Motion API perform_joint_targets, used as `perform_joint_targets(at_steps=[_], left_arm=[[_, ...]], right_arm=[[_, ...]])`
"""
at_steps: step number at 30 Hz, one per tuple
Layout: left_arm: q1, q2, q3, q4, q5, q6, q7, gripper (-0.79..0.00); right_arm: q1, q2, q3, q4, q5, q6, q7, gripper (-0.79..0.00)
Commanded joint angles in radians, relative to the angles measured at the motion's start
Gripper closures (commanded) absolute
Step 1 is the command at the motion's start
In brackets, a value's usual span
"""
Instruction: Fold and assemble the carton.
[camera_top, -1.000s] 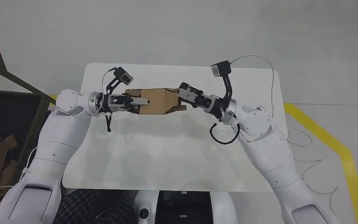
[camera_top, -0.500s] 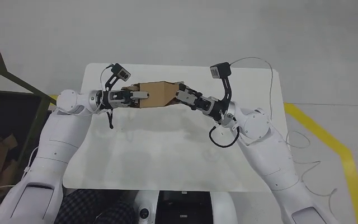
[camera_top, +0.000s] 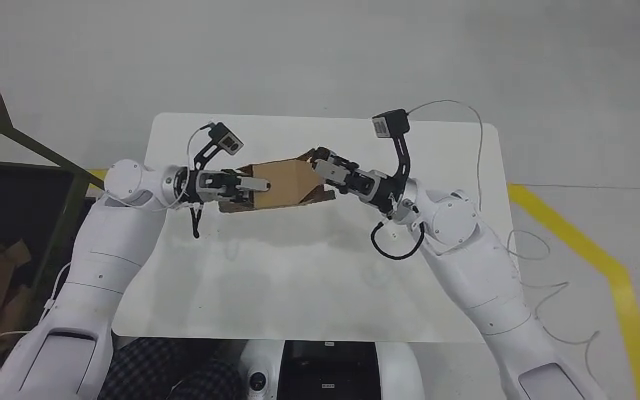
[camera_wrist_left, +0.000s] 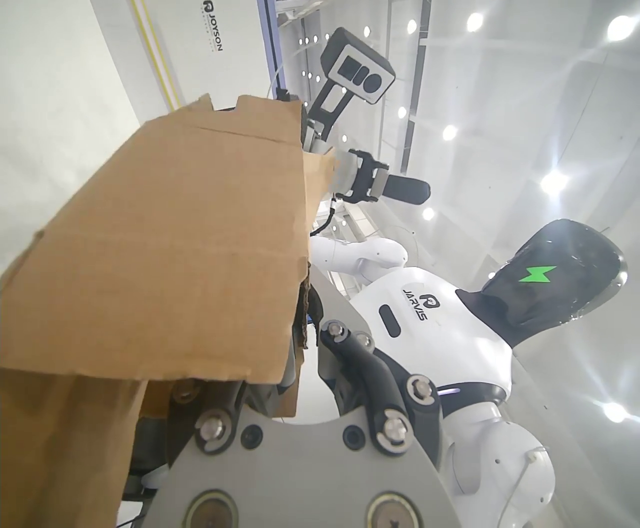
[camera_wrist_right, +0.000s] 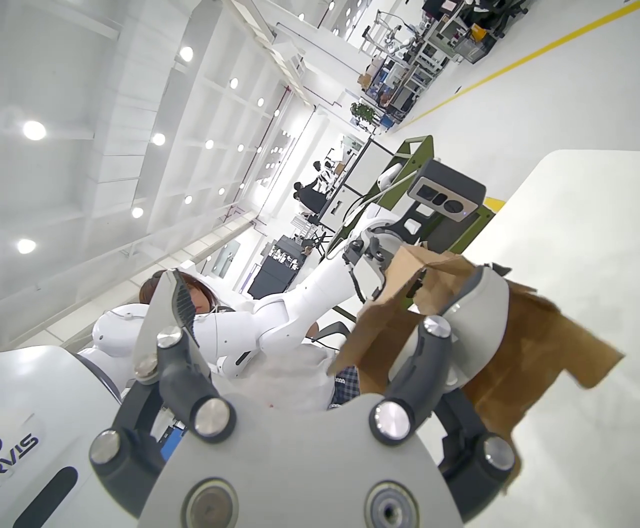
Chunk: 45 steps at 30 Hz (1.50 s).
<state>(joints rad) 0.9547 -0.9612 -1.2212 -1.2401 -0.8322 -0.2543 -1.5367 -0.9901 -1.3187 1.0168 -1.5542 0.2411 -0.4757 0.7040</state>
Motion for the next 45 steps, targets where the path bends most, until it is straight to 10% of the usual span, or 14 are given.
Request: perform_joint_targets(at_steps=[1,45], left_arm=[[0.006,0.001,0.002,-0.008,0.001,0.005,0.001,0.000],[-0.009,0.014,-0.004,0.028,-0.047,-0.071,0.096,0.000]], right_arm=[[0.003,0.000,0.003,0.002,-0.004,-0.003,-0.002,-0.785],[-0.048,-0.002,-0.026,-0.060,0.022,-0.007,0.029,-0.785]])
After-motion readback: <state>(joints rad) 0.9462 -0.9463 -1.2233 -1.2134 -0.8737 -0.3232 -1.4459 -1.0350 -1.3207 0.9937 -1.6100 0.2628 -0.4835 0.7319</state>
